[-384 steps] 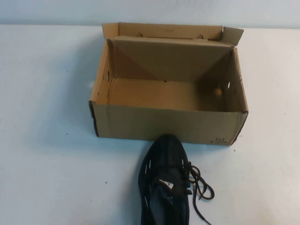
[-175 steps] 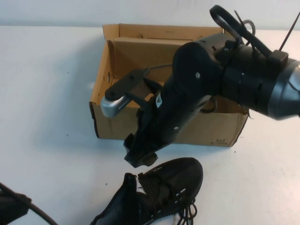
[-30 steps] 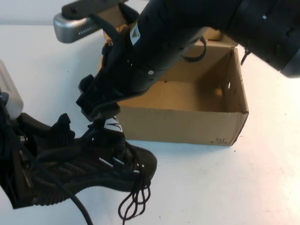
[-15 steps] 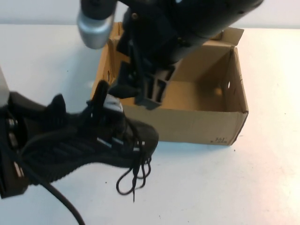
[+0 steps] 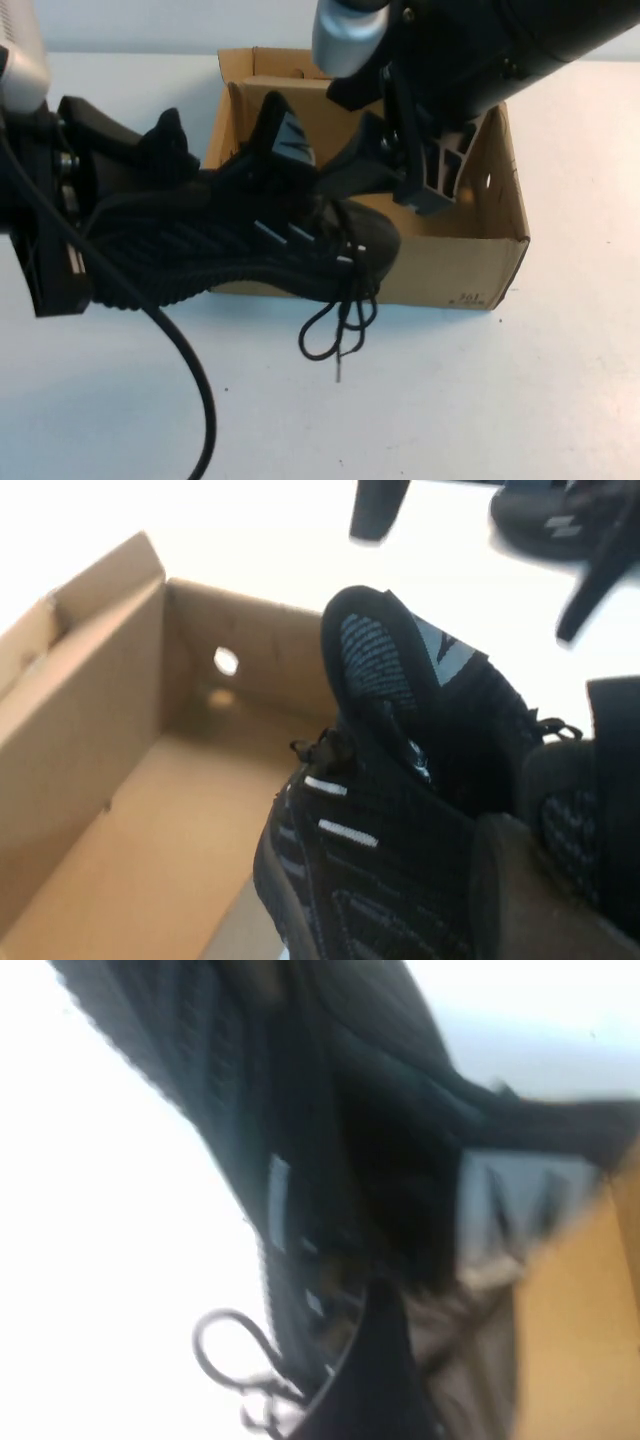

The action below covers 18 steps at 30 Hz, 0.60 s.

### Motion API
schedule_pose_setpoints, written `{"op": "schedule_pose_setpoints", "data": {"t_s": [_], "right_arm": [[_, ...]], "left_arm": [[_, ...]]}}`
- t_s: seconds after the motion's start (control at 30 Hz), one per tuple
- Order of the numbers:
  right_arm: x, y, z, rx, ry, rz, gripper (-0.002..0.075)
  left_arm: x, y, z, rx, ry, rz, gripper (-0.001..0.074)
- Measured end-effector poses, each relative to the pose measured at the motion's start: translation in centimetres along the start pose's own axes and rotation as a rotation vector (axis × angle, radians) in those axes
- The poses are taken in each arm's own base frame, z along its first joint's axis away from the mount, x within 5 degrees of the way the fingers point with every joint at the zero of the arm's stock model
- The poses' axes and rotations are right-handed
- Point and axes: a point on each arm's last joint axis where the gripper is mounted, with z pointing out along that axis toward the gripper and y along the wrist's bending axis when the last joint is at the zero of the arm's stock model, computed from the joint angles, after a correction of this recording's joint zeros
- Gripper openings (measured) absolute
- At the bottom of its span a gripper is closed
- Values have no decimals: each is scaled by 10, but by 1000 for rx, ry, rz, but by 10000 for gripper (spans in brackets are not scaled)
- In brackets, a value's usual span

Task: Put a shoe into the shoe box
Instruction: Hand over the shoe

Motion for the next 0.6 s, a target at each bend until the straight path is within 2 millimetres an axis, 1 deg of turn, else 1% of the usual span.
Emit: {"op": "schedule_pose_setpoints", "data": {"t_s": [0.1, 0.27, 0.47, 0.6], "right_arm": [[2, 5, 1, -30, -9, 9, 501], [18, 13, 5, -67, 26, 12, 501], [21, 22, -9, -58, 9, 0, 501], [21, 23, -9, -67, 2, 2, 501]], "left_arm": [[-8, 1, -3, 10, -34, 28, 93], [-20, 0, -9, 17, -53, 71, 93], [-20, -7, -10, 93, -47, 86, 93], [-20, -9, -11, 120, -53, 88, 93]]}}
